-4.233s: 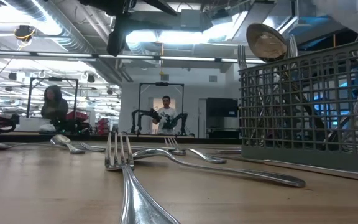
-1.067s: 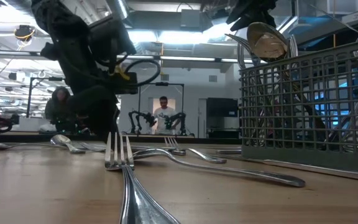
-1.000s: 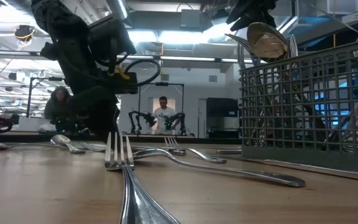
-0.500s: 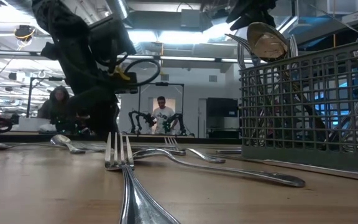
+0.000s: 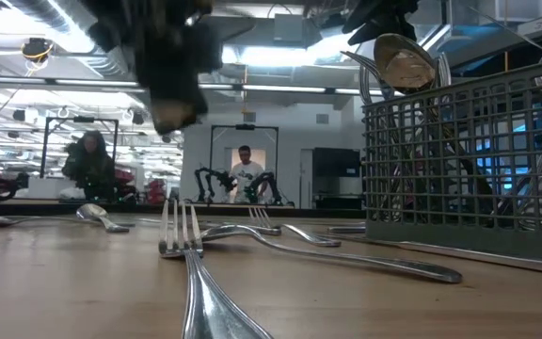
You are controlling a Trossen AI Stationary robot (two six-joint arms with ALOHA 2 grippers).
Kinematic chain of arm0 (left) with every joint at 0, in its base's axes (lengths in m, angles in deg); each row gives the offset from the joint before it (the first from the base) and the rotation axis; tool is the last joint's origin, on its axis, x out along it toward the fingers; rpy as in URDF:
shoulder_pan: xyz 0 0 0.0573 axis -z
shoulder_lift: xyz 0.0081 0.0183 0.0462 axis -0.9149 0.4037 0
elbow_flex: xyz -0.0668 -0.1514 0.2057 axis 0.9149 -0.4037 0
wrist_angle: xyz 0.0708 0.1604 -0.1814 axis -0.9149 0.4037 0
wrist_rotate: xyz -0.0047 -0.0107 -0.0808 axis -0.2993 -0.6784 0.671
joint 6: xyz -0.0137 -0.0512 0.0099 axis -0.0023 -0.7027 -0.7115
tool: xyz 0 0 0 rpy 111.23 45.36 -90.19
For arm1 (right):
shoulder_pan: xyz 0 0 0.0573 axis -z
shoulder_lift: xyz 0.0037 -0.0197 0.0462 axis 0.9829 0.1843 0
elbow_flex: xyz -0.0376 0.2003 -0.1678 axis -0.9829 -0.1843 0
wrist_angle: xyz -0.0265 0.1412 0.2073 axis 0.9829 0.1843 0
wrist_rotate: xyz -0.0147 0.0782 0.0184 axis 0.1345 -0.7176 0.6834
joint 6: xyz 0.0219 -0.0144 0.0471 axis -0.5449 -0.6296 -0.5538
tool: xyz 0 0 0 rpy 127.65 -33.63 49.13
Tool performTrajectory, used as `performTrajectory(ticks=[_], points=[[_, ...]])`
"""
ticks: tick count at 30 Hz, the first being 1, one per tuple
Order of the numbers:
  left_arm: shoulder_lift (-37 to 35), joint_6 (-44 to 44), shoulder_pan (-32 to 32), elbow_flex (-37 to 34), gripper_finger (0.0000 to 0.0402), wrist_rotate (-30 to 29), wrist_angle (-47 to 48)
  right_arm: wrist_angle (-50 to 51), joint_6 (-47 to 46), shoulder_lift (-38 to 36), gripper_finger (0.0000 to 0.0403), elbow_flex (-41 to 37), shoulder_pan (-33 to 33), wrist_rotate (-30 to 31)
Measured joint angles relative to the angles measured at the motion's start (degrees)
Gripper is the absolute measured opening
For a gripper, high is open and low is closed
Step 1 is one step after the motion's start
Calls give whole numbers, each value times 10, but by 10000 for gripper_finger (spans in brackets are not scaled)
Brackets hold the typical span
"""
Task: Sort silverware
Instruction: Put the silver fork into the gray silverware basket
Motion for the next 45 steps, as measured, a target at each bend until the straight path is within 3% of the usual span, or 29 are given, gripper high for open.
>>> performTrajectory(ticks=[4, 8, 12, 17, 23, 31, 35, 45], points=[[-14, -134, -19, 45, 4, 113, -13, 2, 12, 0, 119, 0, 0, 0], [-9, -270, -31, 84, 8, 177, -42, 8, 17, 0, 119, 0, 0, 0], [-8, -450, -37, 96, 5, 226, -130, 12, 17, 0, 119, 0, 0, 0], [5, -648, -37, 96, 6, 220, -216, 12, 17, 0, 119, 0, 0, 1], [64, -783, -18, 96, 6, 199, -272, 12, 90, 0, 119, 0, 0, 1], [120, -1032, -3, 98, 8, 164, -436, 15, 171, 0, 119, 0, 0, 2], [137, -1078, -3, 124, 5, 137, -414, 28, 206, 0, 119, 0, 0, 3], [230, -1120, -5, 236, 11, 135, -368, 42, 262, 0, 119, 0, 0, 17]])
